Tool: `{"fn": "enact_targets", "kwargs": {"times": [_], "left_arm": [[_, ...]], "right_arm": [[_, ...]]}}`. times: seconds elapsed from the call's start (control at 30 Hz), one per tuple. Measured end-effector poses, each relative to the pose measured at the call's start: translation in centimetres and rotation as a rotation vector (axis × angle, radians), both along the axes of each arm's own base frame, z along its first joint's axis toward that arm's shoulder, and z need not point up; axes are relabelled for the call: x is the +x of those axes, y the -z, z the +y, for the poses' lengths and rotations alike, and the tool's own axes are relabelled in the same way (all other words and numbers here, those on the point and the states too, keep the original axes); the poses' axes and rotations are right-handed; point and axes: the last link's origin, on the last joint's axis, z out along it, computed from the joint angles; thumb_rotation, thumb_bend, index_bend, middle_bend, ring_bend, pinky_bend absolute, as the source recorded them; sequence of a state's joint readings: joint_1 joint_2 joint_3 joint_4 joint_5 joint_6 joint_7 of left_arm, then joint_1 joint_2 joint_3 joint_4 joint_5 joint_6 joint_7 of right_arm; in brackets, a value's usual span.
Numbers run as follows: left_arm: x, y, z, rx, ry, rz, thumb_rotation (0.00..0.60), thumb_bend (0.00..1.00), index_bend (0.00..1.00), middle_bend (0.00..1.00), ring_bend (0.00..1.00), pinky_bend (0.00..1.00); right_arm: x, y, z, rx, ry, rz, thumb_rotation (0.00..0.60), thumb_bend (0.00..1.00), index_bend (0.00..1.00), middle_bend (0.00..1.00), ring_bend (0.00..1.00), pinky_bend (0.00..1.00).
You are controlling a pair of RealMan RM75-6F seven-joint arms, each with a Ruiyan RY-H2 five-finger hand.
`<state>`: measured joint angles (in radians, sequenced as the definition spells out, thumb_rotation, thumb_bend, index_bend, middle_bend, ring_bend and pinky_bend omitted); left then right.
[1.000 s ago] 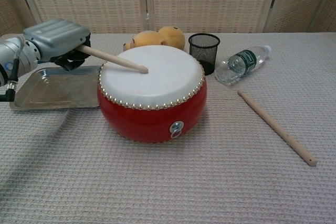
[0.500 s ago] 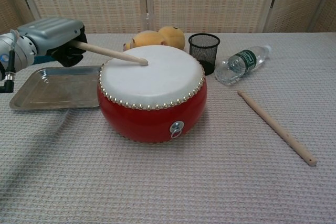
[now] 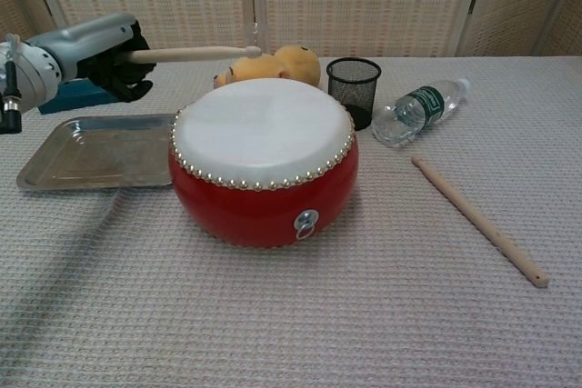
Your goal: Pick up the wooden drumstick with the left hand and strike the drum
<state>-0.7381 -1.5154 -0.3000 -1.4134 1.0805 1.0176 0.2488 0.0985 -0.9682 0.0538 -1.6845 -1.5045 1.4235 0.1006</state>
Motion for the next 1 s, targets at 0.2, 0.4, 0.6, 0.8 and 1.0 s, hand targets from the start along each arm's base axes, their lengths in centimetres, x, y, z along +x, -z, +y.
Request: {"fn": "enact_targets", "kwargs": {"times": [0.2, 0.4, 0.6, 0.8, 1.0], "left_arm": [[-1.0, 1.1, 0.2, 0.027, 0.065, 0.203, 0.6, 0.84, 1.0, 1.0, 1.0, 1.0], [-1.2, 1.9, 0.1, 0.05, 0.123, 0.3, 0.6, 0.84, 1.0, 1.0, 1.0, 1.0], [0.1, 0.7, 0.1, 0.021, 0.051, 0.027, 0.6, 0.85, 1.0, 1.0, 1.0, 1.0], [-0.1, 0.5, 0.1, 0.014, 0.057, 0.05, 0.6, 0.84, 1.0, 1.0, 1.0, 1.0], [-1.0, 1.7, 0.0, 0.029, 0.124, 0.27, 0.6, 0.84, 1.0, 1.0, 1.0, 1.0]], "right_arm": [[0.0, -0.1, -0.1, -0.001, 0.002, -0.003, 0.6, 0.02, 0.07, 0.1, 0.0, 0.0], [-0.1, -0.1, 0.0, -0.006, 0.002, -0.008, 0.6, 0.02, 0.07, 0.1, 0.0, 0.0], [-0.1, -0.2, -0.1, -0.009, 0.002, -0.012, 0.6, 0.02, 0.07, 0.1, 0.0, 0.0], [-0.1, -0.1, -0.1, -0.007, 0.0, -0.015, 0.6, 0.02, 0.07, 0.1, 0.0, 0.0], [-0.1, -0.1, -0.1, -0.006, 0.0, -0.016, 0.6, 0.02, 0.07, 0.1, 0.0, 0.0]]}}
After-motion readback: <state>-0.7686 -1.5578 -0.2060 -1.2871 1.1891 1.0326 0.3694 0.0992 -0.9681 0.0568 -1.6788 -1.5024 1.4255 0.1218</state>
